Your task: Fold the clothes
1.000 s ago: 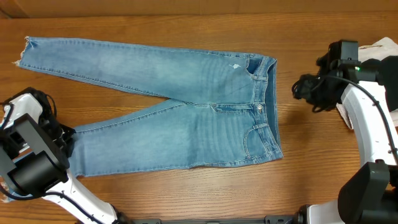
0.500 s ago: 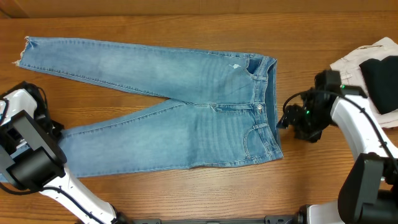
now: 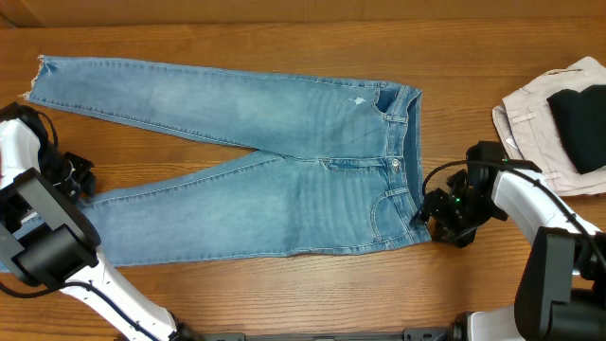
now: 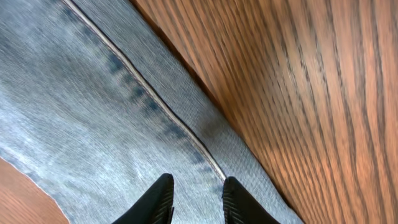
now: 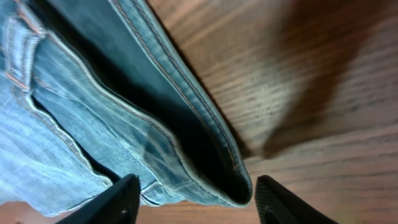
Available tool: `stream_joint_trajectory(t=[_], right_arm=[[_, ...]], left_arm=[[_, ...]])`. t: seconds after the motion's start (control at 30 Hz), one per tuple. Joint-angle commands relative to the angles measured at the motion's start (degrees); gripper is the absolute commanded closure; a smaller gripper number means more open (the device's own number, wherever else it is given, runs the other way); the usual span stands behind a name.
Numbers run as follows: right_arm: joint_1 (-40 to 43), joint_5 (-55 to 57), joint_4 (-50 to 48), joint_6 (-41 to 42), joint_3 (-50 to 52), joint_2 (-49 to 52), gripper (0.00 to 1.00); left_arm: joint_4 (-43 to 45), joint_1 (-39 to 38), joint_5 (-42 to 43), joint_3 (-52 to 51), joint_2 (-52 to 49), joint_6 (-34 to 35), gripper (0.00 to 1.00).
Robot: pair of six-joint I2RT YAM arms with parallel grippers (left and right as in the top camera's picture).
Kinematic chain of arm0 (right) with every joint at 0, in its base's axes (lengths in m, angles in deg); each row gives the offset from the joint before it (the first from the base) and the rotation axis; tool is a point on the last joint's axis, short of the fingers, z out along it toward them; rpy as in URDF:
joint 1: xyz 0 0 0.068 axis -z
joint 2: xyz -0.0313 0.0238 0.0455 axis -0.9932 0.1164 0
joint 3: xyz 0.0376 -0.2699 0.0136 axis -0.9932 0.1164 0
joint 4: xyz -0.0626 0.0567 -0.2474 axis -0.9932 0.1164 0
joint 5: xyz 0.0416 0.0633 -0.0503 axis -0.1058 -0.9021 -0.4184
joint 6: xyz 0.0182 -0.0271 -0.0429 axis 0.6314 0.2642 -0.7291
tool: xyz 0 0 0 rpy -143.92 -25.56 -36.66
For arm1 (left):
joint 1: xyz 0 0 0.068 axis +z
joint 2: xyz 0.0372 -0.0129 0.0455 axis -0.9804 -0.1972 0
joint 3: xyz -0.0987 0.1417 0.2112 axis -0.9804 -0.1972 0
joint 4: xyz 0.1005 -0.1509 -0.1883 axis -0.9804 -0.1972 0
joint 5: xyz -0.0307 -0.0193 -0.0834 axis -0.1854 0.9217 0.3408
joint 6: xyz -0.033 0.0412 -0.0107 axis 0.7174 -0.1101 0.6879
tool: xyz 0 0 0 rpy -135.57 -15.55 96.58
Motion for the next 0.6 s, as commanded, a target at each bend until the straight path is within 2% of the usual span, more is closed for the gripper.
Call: stream_joint_trajectory(t=[0.0,0.07,0.17,0.33,0.37,0.57], right_arm=[[-0.2,-2.4,-1.5,-0.1,1.5,0.1,0.53],[-0.2,-2.4,-3.4,0.0,2.0,0.1,0.77],[-0.2,-2.8,-7.2,0.8,2.0,0.1,0.96],[0.3,-1.4,-17.3,5.9,1.9,0.1,0.96],[1.1,0.8,-21.9,7.8,1.8,0.1,0.96],[5.2,2.5,-37.2,9.8,1.6,0.1,0.96]], left_arm=[[-0.5,-0.4,1.9,1.2,-0.5,-1.3,0.71],[-0.8,-0.4,2.6,1.2,-0.5,-1.3,0.71],[-0.9,-0.4,4.5,1.2,-0.5,-1.9,0.71],[-1.7,-0.4,4.9,1.2,-0.5,-1.9,0.72],[-2.1,-0.4,5.4,1.2,-0.4,-2.3,0.73],[-3.2,-1.0,9.6,1.2,-0.4,-4.0,0.74]])
